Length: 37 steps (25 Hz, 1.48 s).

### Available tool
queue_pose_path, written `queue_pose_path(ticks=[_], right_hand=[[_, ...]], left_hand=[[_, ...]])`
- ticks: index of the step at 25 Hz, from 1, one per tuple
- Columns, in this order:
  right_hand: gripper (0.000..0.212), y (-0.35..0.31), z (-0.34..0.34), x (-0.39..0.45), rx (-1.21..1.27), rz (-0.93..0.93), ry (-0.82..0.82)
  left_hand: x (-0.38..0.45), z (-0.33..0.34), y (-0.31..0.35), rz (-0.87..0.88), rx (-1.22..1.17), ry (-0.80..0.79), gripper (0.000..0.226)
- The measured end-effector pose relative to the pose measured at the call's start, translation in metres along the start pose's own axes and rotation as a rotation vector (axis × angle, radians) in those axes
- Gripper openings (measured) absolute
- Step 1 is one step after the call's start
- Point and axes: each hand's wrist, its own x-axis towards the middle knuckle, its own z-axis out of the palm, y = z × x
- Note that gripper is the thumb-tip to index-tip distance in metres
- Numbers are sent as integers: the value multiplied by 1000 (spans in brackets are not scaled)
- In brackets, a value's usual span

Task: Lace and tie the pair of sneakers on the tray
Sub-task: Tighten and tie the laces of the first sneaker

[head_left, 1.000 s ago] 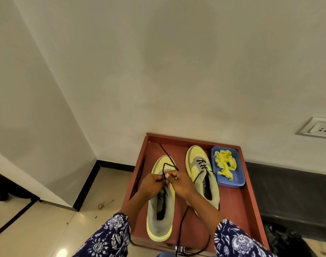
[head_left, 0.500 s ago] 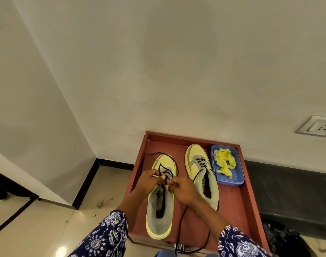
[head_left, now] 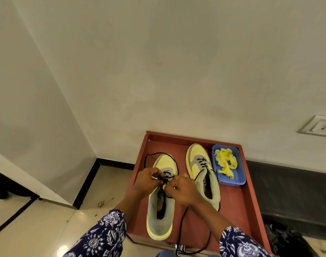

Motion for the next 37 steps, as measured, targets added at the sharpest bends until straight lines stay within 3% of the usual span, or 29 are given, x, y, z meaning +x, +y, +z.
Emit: queue_pose_path(ticks=[4,8,13,20,29,34,37], right_hand=[[27,6,2,8,58,54,-31],[19,11,7,18,109,71,-25],[21,8,6,21,309,125,-63],[35,5,9,28,351,79,-122],[24,13,11,33,366,75,-62],[6,11,5,30,298,24,-31],[18,7,1,24,269,-6,16]], left_hand=[[0,11,-1,204,263,70,25],[0,21,-8,244,367,102,26],[-2,25,-11,194,323,183,24],[-6,27,-12,178,175,197,23],[-8,27,-13,187,178,236,23],[-6,29,-17,214,147,241,20],[-7,30,-14,231,112,240,18]])
